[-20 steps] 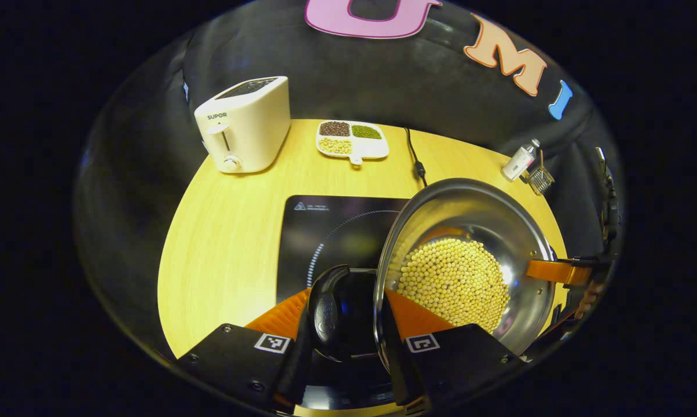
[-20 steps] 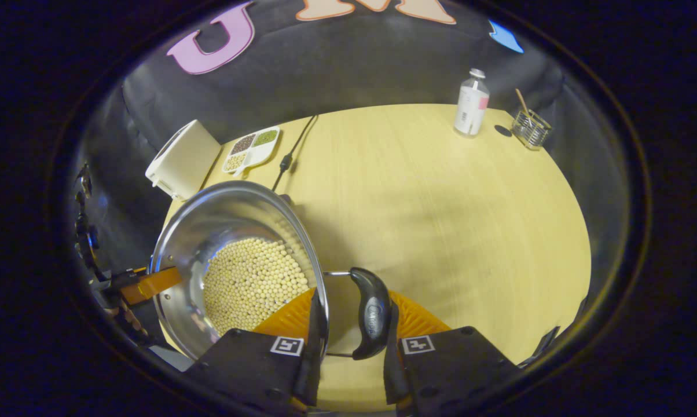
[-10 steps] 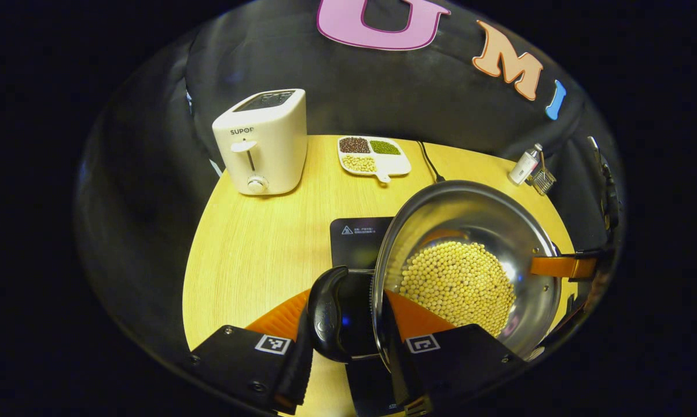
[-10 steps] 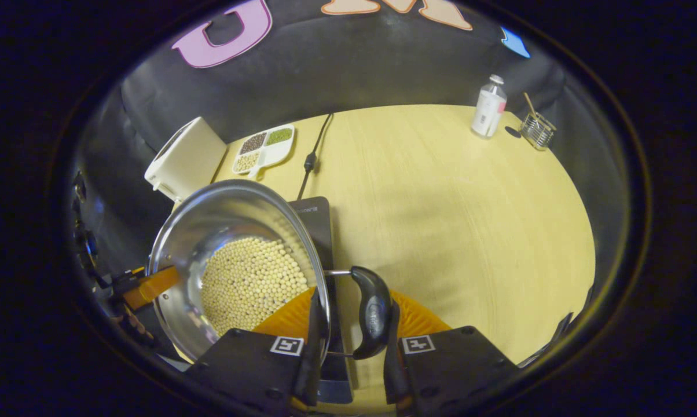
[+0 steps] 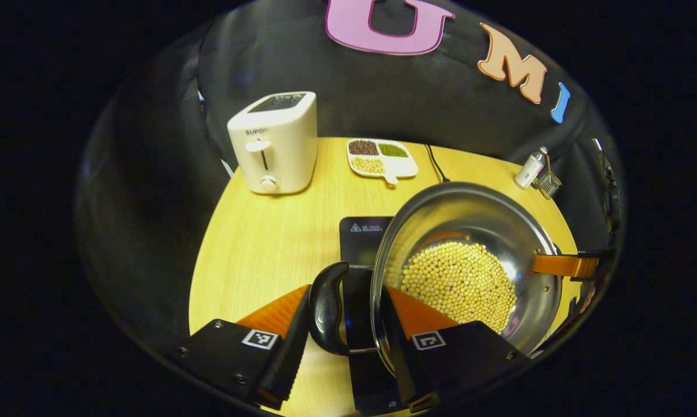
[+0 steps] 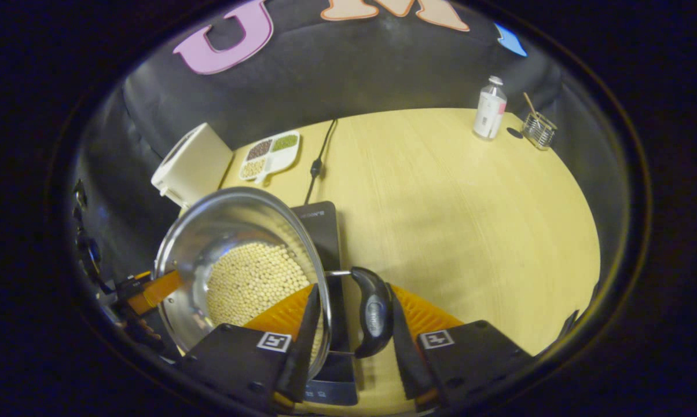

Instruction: First push the handle of the pot to place it horizontally, then grasp the pot with both hands and set it on the induction cooktop.

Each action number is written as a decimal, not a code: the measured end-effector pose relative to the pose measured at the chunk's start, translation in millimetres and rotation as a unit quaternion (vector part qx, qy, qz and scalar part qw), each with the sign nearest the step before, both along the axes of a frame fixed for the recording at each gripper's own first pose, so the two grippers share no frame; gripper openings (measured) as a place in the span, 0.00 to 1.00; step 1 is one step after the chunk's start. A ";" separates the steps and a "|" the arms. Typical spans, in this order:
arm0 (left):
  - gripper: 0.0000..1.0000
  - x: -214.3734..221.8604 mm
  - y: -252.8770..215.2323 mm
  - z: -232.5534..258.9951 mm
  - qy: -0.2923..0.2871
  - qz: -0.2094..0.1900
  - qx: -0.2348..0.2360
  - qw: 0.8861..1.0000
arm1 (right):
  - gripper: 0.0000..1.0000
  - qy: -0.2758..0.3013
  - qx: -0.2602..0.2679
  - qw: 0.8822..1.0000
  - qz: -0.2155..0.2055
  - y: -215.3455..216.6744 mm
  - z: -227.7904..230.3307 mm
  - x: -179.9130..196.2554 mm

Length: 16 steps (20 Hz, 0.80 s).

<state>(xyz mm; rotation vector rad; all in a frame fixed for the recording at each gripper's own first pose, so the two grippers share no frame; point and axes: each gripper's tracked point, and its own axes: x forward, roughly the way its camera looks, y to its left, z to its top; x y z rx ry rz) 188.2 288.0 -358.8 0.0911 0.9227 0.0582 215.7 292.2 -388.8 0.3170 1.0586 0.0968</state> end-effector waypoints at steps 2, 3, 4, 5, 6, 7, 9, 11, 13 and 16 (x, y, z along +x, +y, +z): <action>0.80 5.6 -0.7 16.4 -0.025 -0.014 0.027 0.999 | 0.84 -0.010 0.014 1.000 0.004 1.6 9.1 -1.6; 0.83 7.3 -2.5 25.8 -0.036 -0.020 0.041 0.998 | 0.98 -0.018 0.016 1.000 0.002 -3.0 15.4 -2.5; 0.85 9.2 -6.4 37.3 -0.052 -0.025 0.052 0.997 | 0.98 -0.031 0.018 0.999 -0.001 -7.5 23.3 -0.4; 0.87 12.8 -12.7 49.7 -0.072 -0.029 0.058 0.995 | 0.99 -0.046 0.023 0.999 -0.003 -11.3 31.9 0.0; 0.89 12.5 -20.0 60.0 -0.088 -0.033 0.062 0.994 | 0.99 -0.060 0.025 0.998 -0.005 -17.6 40.9 1.6; 0.93 10.3 -27.9 69.8 -0.100 -0.035 0.066 0.992 | 0.99 -0.072 0.030 0.997 -0.007 -24.8 49.0 1.5; 0.96 4.2 -44.8 91.1 -0.124 -0.034 0.079 0.989 | 0.98 -0.098 0.039 0.994 -0.010 -42.9 66.6 1.7; 0.96 -7.0 -66.6 110.9 -0.144 -0.025 0.080 0.986 | 0.94 -0.126 0.051 0.991 -0.015 -66.8 86.8 0.3; 0.96 -19.4 -93.7 125.9 -0.160 -0.012 0.077 0.984 | 0.94 -0.148 0.055 0.987 -0.013 -98.0 102.0 -8.2; 0.95 -40.5 -148.7 146.3 -0.179 0.000 0.056 0.982 | 0.98 -0.178 0.055 0.982 -0.014 -152.2 122.1 -28.9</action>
